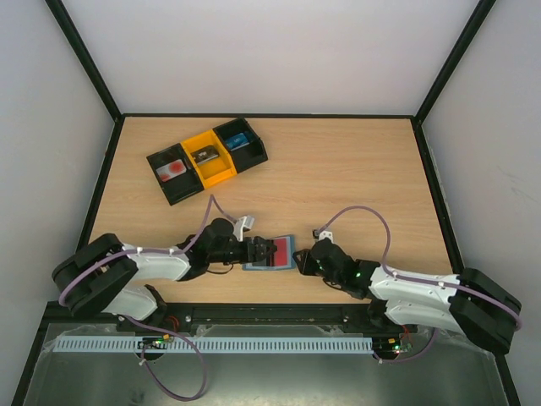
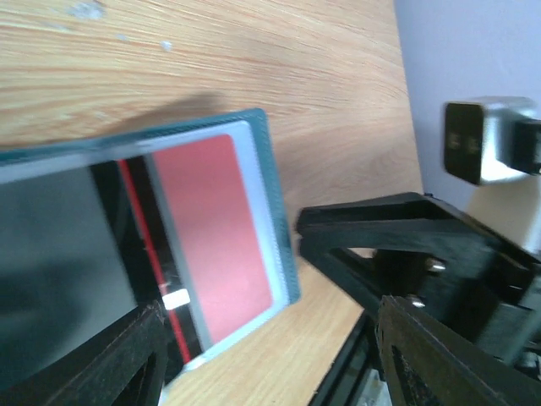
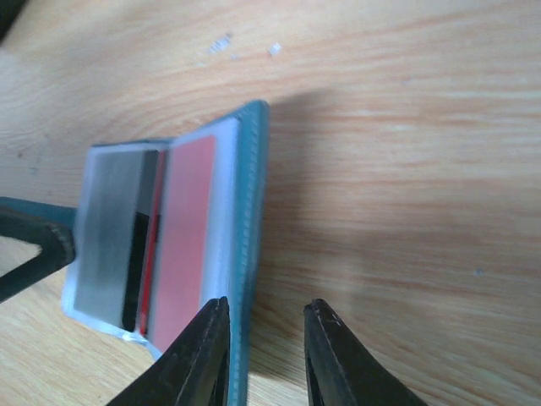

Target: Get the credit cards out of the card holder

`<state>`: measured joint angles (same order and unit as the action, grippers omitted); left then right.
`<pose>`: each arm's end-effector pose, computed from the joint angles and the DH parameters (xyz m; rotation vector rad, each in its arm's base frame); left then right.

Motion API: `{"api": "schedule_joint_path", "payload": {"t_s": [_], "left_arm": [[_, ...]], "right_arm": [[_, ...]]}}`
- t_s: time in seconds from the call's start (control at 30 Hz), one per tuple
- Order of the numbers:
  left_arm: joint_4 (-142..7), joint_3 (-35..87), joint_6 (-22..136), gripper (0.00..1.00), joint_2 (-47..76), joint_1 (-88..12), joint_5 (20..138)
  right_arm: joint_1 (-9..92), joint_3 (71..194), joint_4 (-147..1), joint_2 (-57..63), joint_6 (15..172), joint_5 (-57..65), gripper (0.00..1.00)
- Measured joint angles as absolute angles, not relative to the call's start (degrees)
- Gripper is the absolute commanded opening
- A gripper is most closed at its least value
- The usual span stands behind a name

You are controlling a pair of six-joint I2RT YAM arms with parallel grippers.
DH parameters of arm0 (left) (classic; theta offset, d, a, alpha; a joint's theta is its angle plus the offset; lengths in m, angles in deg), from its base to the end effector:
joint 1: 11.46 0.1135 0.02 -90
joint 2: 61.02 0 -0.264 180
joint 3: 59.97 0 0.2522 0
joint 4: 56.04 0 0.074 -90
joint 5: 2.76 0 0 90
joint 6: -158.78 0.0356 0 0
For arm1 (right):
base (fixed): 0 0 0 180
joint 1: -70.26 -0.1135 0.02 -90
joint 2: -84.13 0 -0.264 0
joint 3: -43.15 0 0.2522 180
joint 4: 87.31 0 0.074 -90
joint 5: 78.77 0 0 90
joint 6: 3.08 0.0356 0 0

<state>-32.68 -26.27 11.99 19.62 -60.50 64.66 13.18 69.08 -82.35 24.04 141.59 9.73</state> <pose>0.1517 -0.1956 0.1470 0.1446 2.3170 -1.4792 0.0982 0.1533 0.1316 -0.0677 2.4818 0.9959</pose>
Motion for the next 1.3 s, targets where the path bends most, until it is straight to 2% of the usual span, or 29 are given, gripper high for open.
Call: {"api": "schedule_joint_path", "payload": {"t_s": [0.13, 0.3, 0.5, 0.7, 1.1, 1.3], "left_arm": [[-36.0, -26.8, 13.0, 0.64, 17.8, -58.6, 65.9], [-38.8, -27.7, 13.6, 0.5, 17.4, -57.1, 67.0], [-40.5, -28.9, 14.4, 0.27, 17.3, -56.7, 67.9], [-41.5, -30.3, 14.8, 0.12, 16.9, -56.7, 68.5], [-41.7, -32.0, 15.4, 0.03, 16.2, -56.5, 68.9], [-40.7, -32.1, 15.7, 0.03, 17.0, -56.5, 68.8]], "right_arm": [[13.2, 70.9, -79.2, 27.9, 141.6, 10.5, 0.28], [13.2, 72.7, -78.7, 29.6, 141.6, 9.4, 0.28], [13.2, 75.3, -80.1, 25.8, 141.6, 4.9, 0.27], [13.2, 77.1, -83.4, 20.5, 142.1, 1.4, 0.27], [13.2, 78.0, -91.4, 7.4, 143.2, -2.7, 0.24], [13.2, 76.9, -96.4, 4.6, 145.1, -4.4, 0.23]]}}
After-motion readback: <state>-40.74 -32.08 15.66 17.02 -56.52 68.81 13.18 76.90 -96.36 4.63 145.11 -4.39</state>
